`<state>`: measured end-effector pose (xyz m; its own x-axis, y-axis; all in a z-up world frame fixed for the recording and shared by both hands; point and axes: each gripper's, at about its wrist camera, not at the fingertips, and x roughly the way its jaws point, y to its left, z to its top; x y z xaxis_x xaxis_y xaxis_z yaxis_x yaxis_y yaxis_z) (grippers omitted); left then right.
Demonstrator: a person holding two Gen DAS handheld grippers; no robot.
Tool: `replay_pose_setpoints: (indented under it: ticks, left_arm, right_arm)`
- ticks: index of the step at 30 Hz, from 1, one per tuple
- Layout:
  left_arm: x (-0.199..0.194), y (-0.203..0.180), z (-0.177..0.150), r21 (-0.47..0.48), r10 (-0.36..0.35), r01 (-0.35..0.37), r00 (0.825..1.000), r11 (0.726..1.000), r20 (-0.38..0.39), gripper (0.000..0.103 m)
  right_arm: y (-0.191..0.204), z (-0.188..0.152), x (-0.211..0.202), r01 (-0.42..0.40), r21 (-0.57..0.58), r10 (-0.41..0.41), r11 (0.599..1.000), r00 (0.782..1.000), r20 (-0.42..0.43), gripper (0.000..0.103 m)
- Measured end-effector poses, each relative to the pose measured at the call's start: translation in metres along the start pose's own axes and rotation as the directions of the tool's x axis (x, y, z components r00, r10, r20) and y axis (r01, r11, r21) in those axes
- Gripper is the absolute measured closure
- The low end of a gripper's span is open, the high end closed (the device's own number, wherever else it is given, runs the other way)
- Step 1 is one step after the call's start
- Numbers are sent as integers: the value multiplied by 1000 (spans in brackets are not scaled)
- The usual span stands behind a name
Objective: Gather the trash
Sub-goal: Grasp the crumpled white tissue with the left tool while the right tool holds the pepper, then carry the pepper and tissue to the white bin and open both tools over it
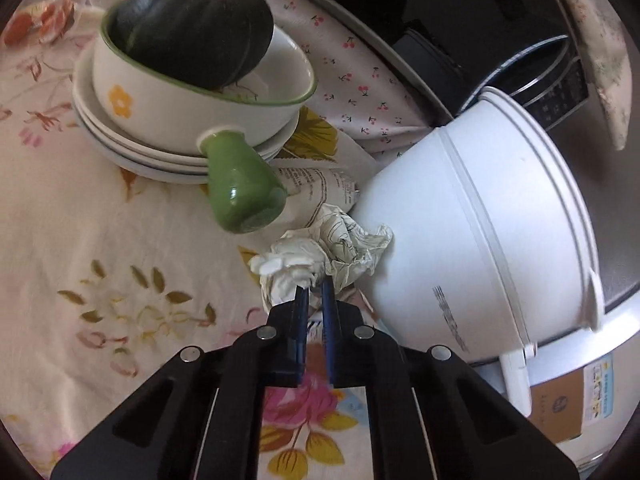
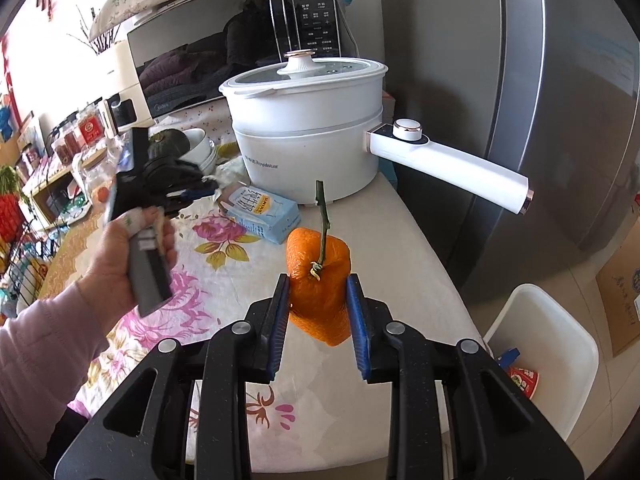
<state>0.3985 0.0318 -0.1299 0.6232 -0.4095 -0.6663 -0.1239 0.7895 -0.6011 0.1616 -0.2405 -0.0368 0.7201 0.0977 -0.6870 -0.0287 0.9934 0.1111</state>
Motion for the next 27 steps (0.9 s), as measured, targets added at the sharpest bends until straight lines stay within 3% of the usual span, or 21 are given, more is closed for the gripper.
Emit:
replay_pose_setpoints:
  ticks: [8, 15, 22, 27]
  left_arm:
    - [-69, -4, -23, 63, -14, 13, 1000, 998, 17, 99]
    - [-140, -15, -55, 190, -37, 28, 998, 981, 48, 99]
    - [-188, -36, -84, 317, -72, 30, 990, 948, 122, 99]
    - [-206, -63, -98, 424, -100, 10, 977, 906, 189, 99]
  right_arm:
    - [12, 5, -14, -28, 13, 28, 1000, 998, 49, 76]
    - [23, 10, -31, -62, 20, 60, 998, 993, 101, 76]
    - [26, 12, -43, -63, 11, 61, 998, 989, 138, 76]
    - [18, 12, -51, -51, 24, 47, 998, 986, 159, 76]
